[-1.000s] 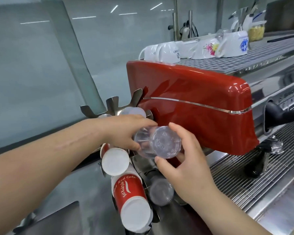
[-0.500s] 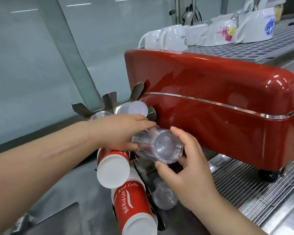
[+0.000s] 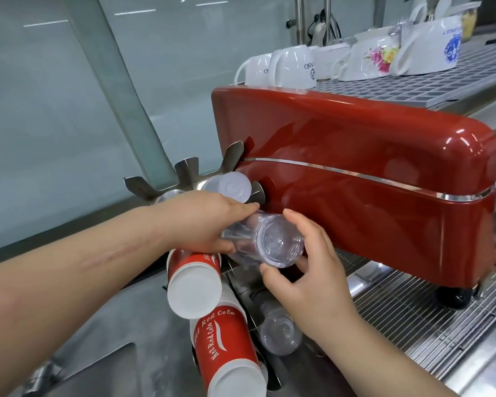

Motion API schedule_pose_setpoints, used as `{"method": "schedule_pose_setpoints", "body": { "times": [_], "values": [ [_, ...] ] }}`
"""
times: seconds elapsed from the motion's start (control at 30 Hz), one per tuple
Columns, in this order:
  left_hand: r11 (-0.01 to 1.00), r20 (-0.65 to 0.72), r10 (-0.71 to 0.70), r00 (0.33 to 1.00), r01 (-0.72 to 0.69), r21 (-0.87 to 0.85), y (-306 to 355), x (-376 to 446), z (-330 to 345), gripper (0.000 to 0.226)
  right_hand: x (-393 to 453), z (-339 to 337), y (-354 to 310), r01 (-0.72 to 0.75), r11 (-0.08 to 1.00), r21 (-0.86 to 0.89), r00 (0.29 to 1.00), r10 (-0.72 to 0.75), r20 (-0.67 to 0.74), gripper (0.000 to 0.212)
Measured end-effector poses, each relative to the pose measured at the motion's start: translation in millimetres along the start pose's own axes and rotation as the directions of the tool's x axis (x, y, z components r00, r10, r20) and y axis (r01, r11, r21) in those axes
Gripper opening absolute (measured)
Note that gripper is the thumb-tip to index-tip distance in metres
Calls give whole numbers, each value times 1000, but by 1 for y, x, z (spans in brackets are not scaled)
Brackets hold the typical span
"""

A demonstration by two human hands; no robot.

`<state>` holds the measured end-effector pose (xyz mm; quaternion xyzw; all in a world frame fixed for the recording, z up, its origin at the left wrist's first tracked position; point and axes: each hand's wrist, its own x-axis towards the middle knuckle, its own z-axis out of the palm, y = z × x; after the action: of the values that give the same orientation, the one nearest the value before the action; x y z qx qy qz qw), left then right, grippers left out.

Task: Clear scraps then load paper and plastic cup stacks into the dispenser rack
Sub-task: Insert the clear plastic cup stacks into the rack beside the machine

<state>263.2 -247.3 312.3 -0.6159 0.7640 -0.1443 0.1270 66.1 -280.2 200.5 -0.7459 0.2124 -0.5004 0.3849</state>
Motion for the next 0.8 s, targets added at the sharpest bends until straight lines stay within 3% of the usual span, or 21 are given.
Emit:
{"method": "schedule_pose_setpoints", "body": {
  "times": [0.27, 0.4, 0.6, 0.8],
  "values": [
    [997, 12, 24, 1000, -23, -69, -3, -1, -4, 71, 2, 11, 7, -1, 999, -47, 1000, 2, 16, 75],
    [981, -20, 6, 1000, -9, -195, -4, -5, -5, 66, 7, 14, 9, -8, 993, -117, 999, 13, 39, 77],
    [965, -48, -6, 999, -7, -263, -3, -9, -5, 71, 16, 19, 10, 13, 976, -217, 999, -3, 46, 77],
    [983, -45, 10, 999, -18, -181, -1, -6, -4, 62, 23, 25, 14, -14, 969, -245, 993, 42, 109, 79]
  ]
}}
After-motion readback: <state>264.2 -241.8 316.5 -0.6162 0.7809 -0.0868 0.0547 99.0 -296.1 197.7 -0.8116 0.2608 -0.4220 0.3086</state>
